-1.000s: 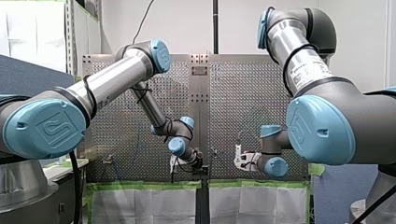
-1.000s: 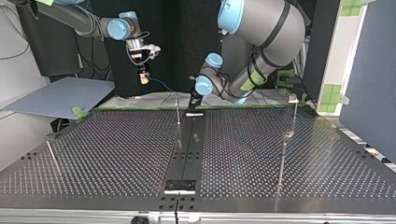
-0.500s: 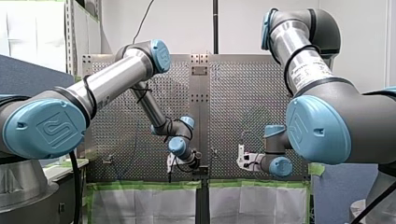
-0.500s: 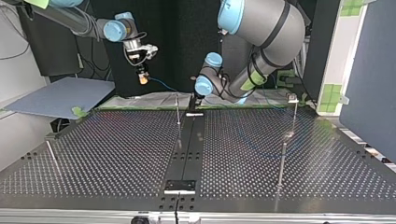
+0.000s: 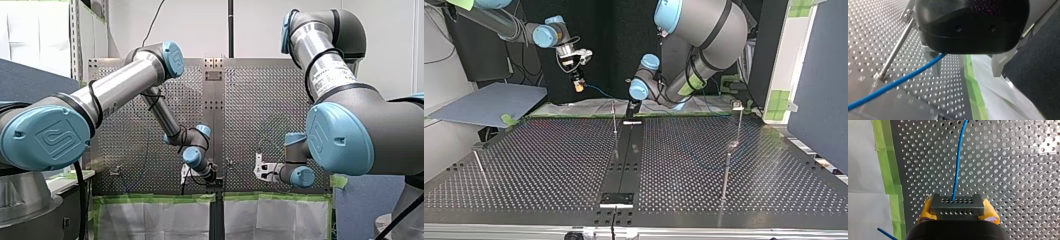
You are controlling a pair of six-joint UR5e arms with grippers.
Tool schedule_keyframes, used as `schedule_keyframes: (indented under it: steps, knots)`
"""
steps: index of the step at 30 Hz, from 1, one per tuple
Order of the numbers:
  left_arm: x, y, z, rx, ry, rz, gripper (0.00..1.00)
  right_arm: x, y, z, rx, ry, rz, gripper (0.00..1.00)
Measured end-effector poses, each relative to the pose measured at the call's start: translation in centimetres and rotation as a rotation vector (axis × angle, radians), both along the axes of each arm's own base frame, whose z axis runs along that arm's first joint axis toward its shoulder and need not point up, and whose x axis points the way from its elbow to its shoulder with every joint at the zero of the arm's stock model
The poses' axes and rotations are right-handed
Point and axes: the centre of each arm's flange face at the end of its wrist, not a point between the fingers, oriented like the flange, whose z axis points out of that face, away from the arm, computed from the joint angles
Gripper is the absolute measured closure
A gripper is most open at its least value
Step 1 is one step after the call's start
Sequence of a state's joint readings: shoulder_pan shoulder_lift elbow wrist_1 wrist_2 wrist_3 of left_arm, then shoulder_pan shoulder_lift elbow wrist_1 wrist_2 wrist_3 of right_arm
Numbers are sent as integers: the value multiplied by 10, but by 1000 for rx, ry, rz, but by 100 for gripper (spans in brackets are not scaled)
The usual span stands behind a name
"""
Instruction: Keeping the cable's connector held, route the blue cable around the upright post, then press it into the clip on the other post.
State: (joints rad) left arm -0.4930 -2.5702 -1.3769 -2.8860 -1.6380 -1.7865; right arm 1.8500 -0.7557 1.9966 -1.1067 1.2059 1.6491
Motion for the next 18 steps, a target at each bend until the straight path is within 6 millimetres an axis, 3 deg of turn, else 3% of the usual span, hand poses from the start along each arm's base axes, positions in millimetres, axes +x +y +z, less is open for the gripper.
schedule_keyframes:
  steps: [18]
  knots:
    - [-6, -18, 2, -31, -37, -45, 1, -1, 0, 0, 4, -1, 3, 100]
